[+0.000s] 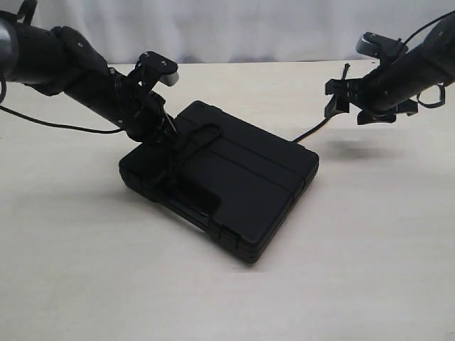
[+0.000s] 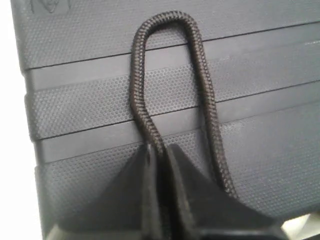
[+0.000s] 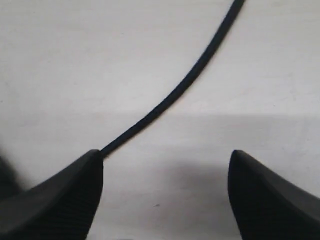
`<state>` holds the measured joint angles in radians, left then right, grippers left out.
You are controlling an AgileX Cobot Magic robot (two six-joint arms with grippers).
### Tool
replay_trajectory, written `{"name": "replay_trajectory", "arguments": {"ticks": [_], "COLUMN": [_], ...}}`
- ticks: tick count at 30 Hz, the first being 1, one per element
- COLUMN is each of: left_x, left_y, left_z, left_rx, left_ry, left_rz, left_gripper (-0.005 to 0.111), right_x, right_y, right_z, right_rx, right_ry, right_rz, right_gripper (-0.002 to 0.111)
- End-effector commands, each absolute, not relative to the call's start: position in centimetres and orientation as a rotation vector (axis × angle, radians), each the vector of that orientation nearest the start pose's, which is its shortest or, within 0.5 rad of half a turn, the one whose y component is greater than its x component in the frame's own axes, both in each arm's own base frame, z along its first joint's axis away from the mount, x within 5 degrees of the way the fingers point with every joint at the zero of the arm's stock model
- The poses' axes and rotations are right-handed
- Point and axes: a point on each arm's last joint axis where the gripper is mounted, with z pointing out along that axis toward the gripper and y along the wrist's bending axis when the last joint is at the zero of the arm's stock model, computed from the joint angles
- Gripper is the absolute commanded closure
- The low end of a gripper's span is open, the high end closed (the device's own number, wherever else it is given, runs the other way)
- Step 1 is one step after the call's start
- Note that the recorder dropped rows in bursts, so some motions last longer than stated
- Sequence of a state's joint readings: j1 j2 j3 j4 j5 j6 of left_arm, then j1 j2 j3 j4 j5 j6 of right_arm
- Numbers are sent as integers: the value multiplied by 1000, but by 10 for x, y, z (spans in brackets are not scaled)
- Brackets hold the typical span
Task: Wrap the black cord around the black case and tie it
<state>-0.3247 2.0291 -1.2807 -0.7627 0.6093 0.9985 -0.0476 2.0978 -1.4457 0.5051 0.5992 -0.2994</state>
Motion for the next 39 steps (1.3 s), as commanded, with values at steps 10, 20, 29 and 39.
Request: {"name": "replay_trajectory", "arguments": {"ticks": [10, 20, 29, 39], "left_x": [365, 355, 355, 354], "left_y": [-175, -178, -180, -180], "left_z": [203, 233, 235, 235], "left_rx": [1103, 1159, 1169, 1174], "left_ry": [2148, 2023, 1983, 1981], "left_rz": [-660, -709, -730, -739], "left_gripper": [107, 107, 107, 107], "right_x": [456, 488, 507, 511], "right_y": [-6, -8, -3, -1], "right_z": [127, 112, 84, 80], "right_rx": [262, 304, 250, 123], "right_ry": [2542, 2461, 2525, 2609], "right_rz": [420, 425, 431, 431], "right_gripper": [49, 48, 79, 104]}}
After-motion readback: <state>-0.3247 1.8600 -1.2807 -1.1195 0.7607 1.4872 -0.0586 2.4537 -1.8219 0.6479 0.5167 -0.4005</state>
